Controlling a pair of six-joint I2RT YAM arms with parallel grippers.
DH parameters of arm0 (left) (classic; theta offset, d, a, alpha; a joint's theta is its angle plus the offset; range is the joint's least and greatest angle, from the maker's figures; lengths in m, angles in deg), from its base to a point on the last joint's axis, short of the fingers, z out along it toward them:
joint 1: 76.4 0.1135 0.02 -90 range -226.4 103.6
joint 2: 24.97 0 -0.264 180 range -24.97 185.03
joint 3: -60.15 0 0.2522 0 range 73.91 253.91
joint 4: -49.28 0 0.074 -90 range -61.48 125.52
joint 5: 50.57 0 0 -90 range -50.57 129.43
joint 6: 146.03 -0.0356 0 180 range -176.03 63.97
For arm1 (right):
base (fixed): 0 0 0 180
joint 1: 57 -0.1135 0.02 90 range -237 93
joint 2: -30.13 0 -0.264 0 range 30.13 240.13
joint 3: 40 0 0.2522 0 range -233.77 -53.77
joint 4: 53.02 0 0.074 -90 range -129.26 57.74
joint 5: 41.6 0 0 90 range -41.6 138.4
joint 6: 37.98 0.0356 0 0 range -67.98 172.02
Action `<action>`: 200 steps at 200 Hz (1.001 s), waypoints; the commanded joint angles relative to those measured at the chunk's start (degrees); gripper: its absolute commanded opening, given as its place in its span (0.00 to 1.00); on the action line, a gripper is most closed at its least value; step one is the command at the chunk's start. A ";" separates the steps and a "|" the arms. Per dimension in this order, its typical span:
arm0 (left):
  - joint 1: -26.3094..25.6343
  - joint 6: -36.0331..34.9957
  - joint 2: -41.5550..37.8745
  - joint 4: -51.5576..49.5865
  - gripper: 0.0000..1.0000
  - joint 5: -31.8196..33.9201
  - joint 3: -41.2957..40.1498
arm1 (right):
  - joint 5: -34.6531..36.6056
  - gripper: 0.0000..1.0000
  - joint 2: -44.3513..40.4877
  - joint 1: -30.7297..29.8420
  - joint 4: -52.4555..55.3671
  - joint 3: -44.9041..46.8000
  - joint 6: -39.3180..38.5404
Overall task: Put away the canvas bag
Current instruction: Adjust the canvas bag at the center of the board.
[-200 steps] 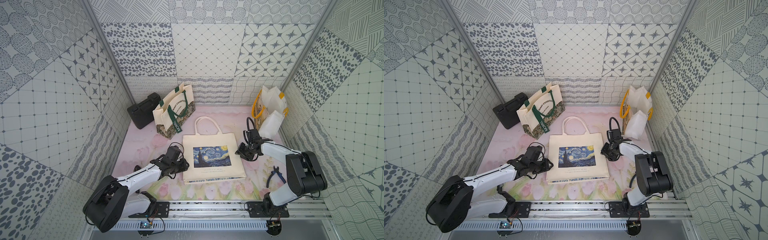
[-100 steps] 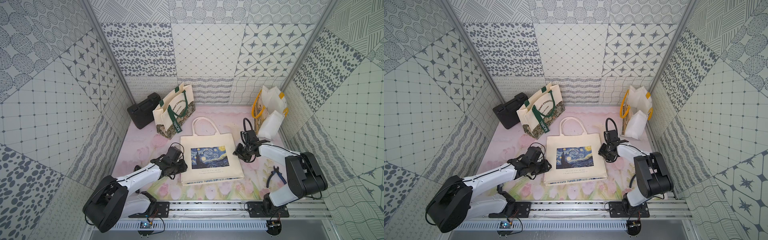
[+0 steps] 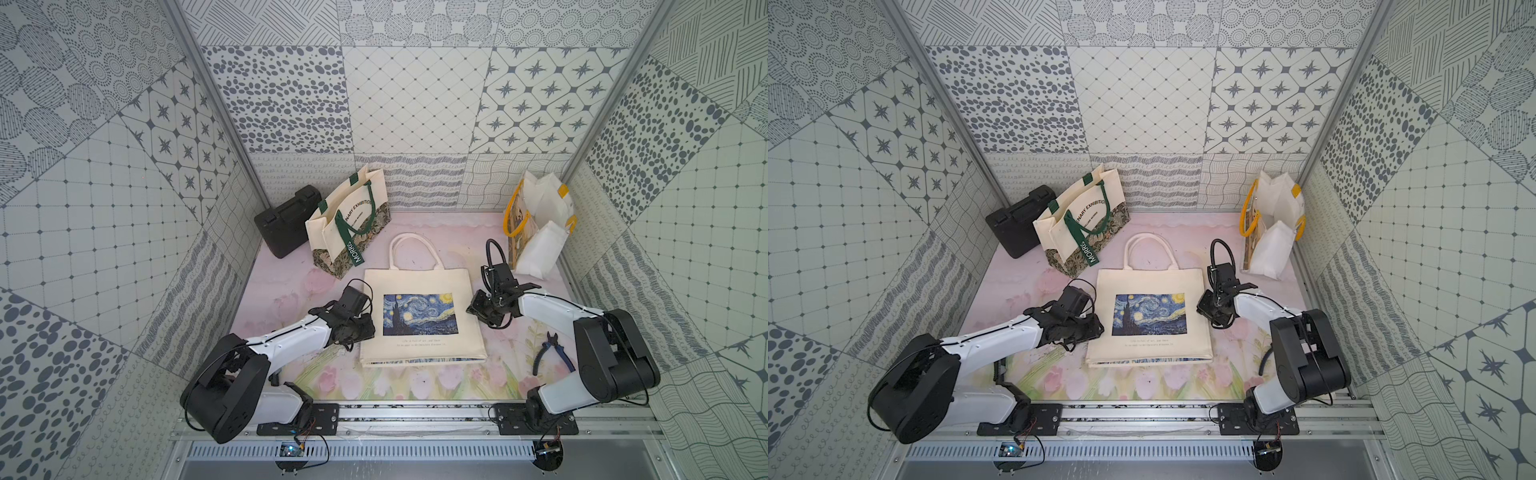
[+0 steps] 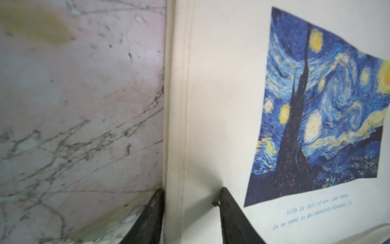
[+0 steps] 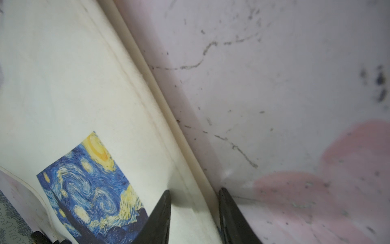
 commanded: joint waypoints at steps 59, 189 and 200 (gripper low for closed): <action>0.26 -2.35 2.64 3.15 0.46 -1.46 3.42 | -1.57 0.39 1.88 -1.09 2.24 1.18 0.45; 1.67 -7.66 -15.62 -13.55 0.47 9.00 6.05 | 14.45 0.42 -12.11 1.63 17.83 -12.85 -9.50; 1.72 -7.70 -17.50 -13.95 0.47 9.11 6.35 | 15.61 0.42 -13.35 2.03 17.90 -14.19 -11.14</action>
